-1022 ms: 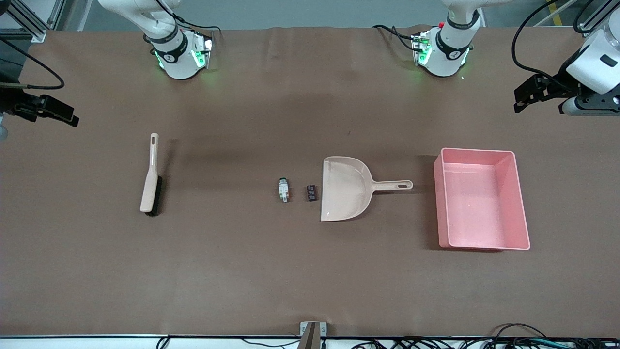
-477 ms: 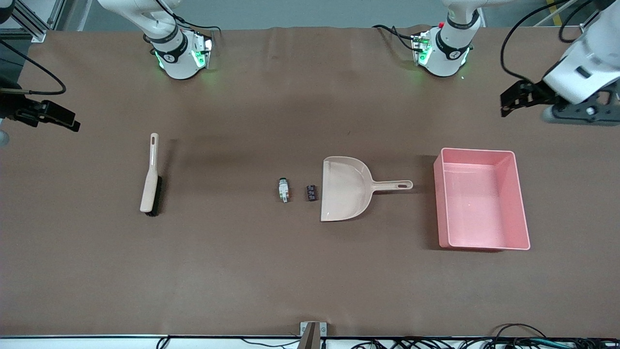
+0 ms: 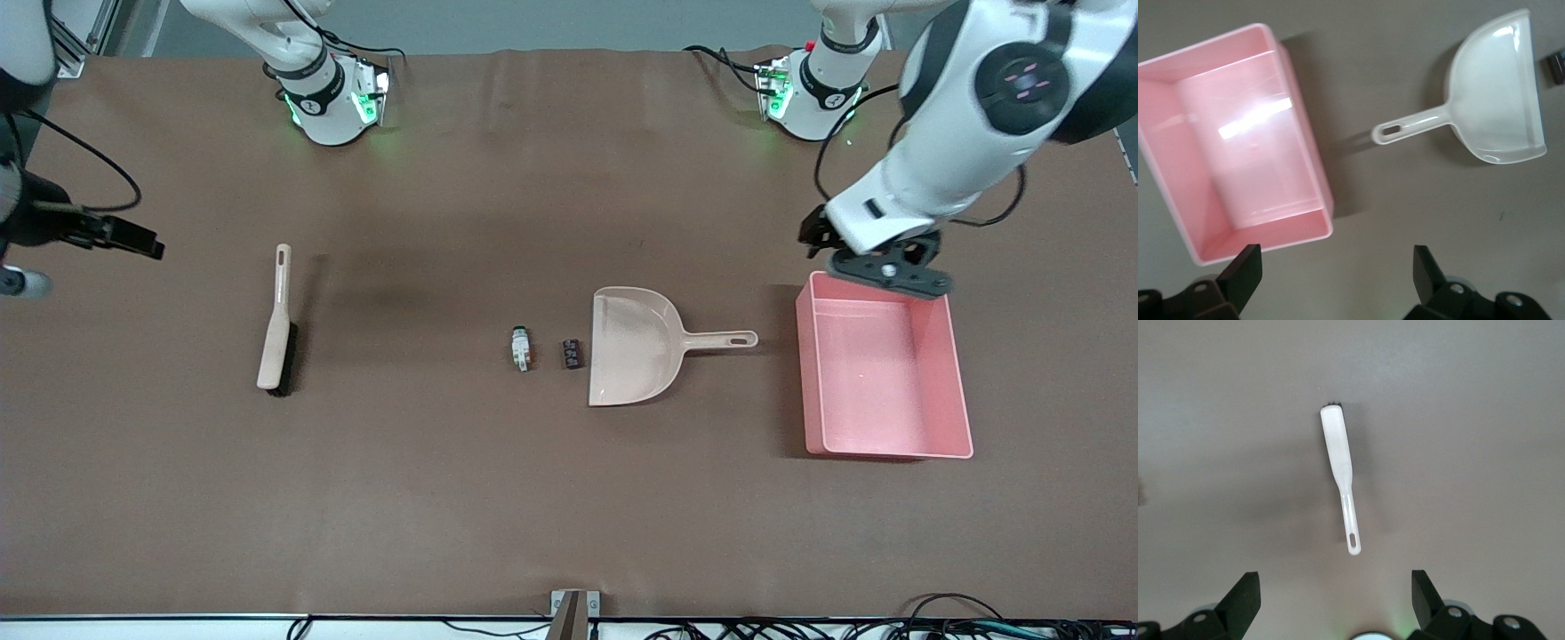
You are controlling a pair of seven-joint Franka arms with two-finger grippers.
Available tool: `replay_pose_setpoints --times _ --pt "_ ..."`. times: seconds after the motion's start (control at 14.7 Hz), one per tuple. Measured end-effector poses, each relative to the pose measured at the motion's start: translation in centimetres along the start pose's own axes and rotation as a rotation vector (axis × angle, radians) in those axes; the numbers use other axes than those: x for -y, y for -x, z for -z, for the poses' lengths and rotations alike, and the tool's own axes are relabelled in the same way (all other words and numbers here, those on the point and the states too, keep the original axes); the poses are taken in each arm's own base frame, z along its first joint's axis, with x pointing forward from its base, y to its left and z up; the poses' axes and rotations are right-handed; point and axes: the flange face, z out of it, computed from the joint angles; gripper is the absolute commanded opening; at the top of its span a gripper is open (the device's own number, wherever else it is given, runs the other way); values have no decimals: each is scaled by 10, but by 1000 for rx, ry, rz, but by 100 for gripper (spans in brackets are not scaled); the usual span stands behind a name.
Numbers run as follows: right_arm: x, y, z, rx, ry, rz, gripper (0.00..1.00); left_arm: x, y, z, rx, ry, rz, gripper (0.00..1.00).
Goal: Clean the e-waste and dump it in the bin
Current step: 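Move the left gripper toward the dustpan handle while the right gripper reaches the brush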
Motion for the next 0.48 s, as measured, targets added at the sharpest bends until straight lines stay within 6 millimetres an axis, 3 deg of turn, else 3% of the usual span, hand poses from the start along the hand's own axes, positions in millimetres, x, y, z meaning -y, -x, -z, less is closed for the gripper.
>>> replay_pose_setpoints --times 0.27,0.48 --pt "-1 -7 -110 34 5 0 100 -61 -4 -52 35 -57 -175 95" --pt "-2 1 -151 67 8 1 100 -104 -12 -87 45 -89 -318 91"
